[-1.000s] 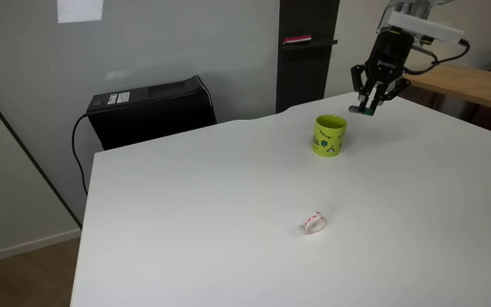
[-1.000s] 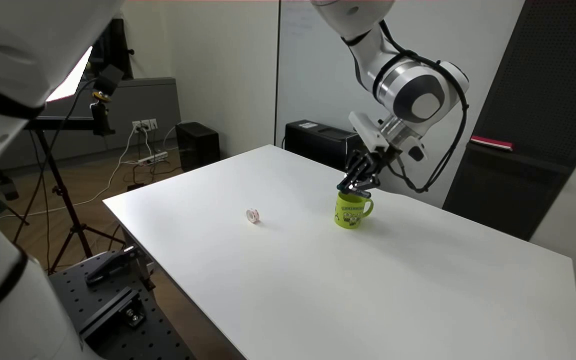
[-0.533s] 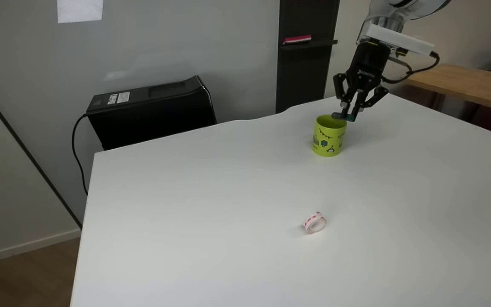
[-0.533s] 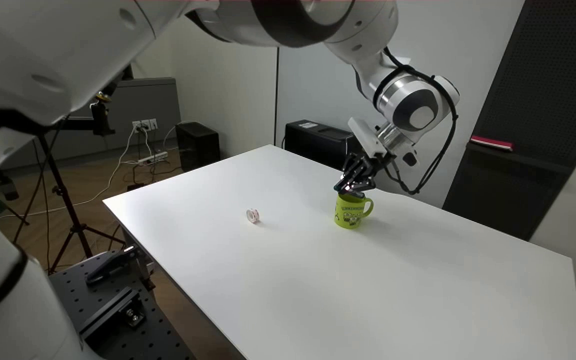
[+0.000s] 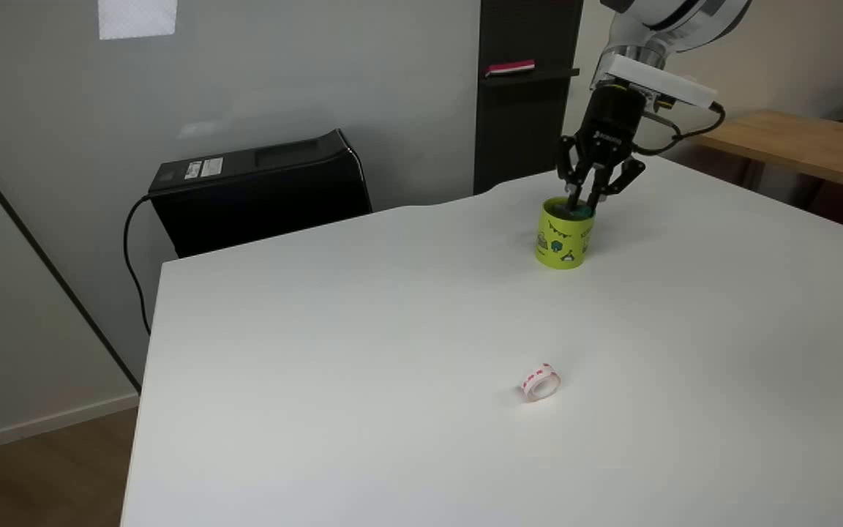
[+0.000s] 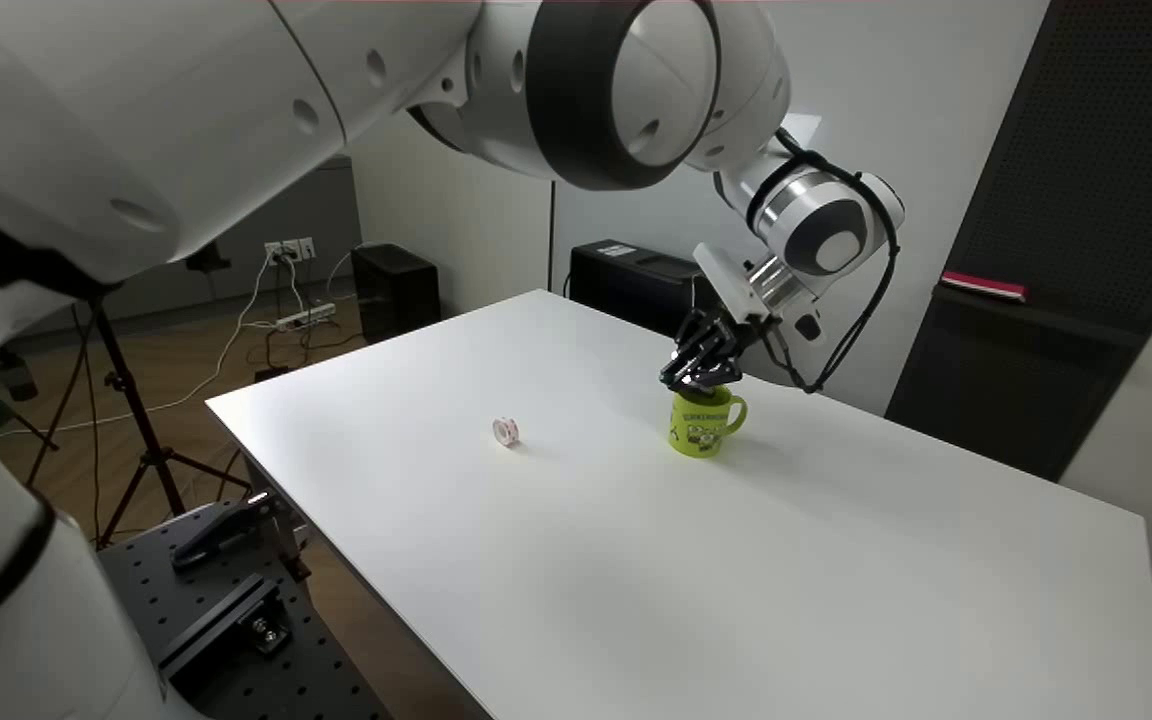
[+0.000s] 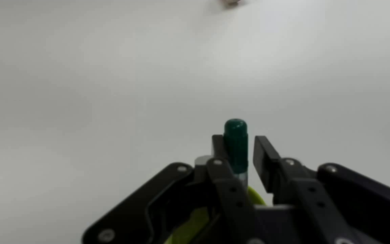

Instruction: Pick up the marker and put it in the cup

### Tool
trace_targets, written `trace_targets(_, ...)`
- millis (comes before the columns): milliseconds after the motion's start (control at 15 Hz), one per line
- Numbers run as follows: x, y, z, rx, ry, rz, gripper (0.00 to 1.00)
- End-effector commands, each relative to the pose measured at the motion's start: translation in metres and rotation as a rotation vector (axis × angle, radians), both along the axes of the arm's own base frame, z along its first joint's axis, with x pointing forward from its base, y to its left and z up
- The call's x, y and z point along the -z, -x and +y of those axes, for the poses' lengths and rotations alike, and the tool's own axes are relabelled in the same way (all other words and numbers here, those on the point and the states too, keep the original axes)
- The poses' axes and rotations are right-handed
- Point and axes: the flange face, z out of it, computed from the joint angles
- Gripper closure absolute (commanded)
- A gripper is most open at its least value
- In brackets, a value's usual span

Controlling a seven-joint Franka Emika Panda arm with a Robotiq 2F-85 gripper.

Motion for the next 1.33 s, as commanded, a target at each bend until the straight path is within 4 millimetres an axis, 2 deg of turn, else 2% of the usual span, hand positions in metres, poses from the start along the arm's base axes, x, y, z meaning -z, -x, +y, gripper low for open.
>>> trace_targets(0,-0.002,-0.012,0.001,-0.006,0.003,0.011,0.59)
trace_targets(67,-0.002,-0.013,0.001,-0.009,0.002,0.01,0.45)
trace_targets(200,-0.002,-0.015,0.0,-0.012,0.001,0.008,0.25)
trace_targets(333,-0.001,-0.016,0.0,-0.016,-0.001,0.007,0.19)
trace_targets(400,-0.001,-0.017,0.001,-0.022,0.003,0.008,0.06)
trace_targets(467,-0.004,-0.018,0.004,-0.039,0.021,-0.002,0.0)
trace_targets(733,-0.026,-0.023,0.03,-0.162,0.103,-0.062,0.0)
trace_targets(933,-0.042,-0.025,0.061,-0.273,0.154,-0.101,0.0)
trace_targets(1267,-0.05,-0.025,0.114,-0.38,0.256,-0.136,0.0)
